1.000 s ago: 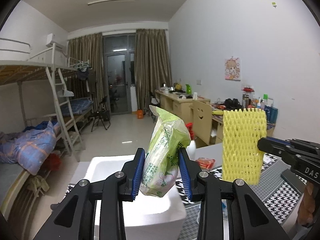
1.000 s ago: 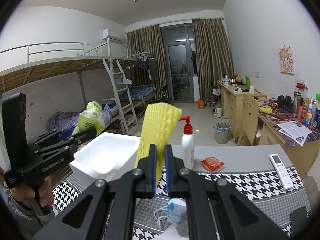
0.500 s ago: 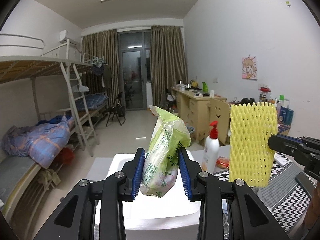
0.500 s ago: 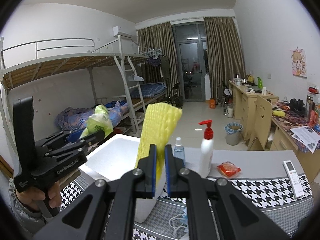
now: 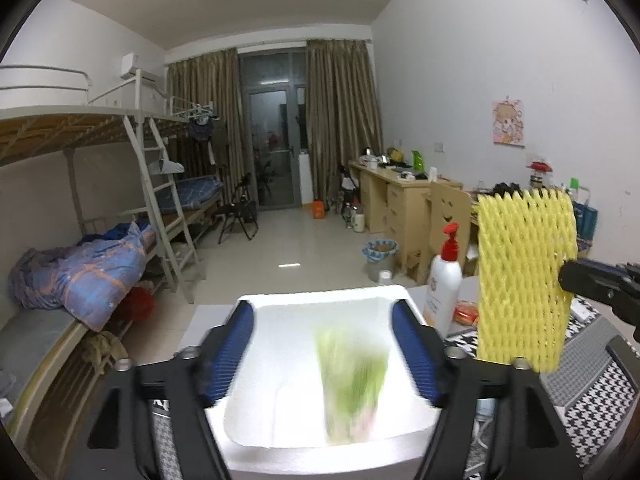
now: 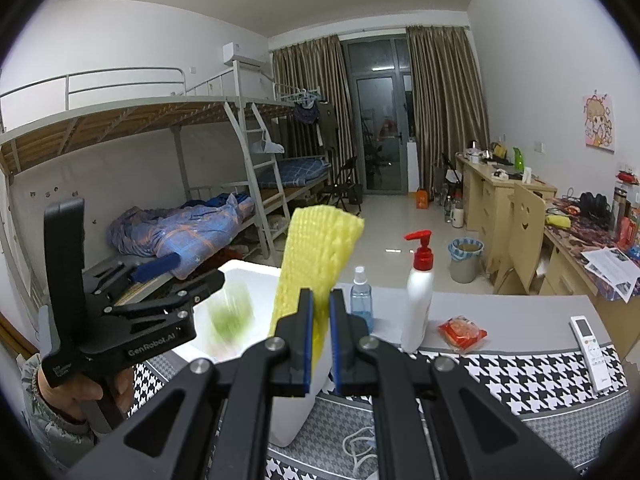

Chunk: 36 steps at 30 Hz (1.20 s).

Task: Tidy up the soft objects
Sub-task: 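Open the left tool dropping the pack into the box while the right releases the net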

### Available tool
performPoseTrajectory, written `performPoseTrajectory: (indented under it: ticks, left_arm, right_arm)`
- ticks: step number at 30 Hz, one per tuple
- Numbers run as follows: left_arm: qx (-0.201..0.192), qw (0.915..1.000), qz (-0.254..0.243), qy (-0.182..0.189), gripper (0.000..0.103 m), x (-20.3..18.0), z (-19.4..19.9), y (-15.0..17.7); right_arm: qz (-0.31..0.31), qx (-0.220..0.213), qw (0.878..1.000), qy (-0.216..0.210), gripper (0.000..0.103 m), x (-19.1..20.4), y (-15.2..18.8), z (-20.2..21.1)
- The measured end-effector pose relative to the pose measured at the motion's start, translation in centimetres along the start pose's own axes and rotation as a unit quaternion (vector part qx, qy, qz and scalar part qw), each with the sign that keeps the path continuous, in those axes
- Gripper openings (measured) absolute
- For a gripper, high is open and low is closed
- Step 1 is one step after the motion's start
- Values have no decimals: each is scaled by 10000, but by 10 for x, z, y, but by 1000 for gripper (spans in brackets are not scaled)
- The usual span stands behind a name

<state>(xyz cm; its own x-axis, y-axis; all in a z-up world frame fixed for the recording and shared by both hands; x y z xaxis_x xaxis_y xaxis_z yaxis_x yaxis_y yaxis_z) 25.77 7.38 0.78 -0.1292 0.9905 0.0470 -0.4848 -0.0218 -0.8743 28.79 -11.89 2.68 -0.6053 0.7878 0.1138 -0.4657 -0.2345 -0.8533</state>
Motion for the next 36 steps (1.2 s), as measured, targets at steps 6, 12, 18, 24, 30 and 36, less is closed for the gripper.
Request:
performPoseTrajectory:
  ticks: [6, 12, 18, 24, 30, 36]
  left_arm:
    - [-51, 9999, 131, -72, 95, 10, 4, -1]
    - [-165, 9993, 266, -183, 102, 22, 11, -7]
    - [-177, 9989, 306, -301, 102, 33, 15, -5]
    - [-217, 9982, 388, -397, 102, 45, 21, -3]
    - [-201, 9977, 457, -465, 102, 55, 22, 1]
    - [-203, 9972, 526, -498, 102, 63, 22, 3]
  right_arm:
    - [-1, 25, 10000, -40, 10, 4, -5, -5]
    - [77, 50, 9999, -139, 10, 16, -10, -11]
    - [181, 98, 9995, -258, 10, 33, -16, -19]
    - [248, 169, 9989, -359, 10, 44, -19, -28]
    - [313, 268, 9982, -427, 10, 49, -19, -38]
    - [357, 381, 9976, -465, 10, 58, -16, -48]
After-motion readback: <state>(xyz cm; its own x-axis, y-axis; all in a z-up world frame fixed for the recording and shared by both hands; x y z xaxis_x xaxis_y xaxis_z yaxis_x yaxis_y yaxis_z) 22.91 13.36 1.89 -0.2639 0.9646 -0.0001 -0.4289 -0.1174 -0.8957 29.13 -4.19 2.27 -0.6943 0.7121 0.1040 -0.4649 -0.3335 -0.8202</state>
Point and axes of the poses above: each gripper's, at about its wrist camera, not at the fingertips, and z roughly against the way its jaws point, x to its left, y to its underside, the point moved 10 cm from there along -z, roughly the way its jaws point, and after that the axes turned 8 degrees about x, right-handed, at the moved point
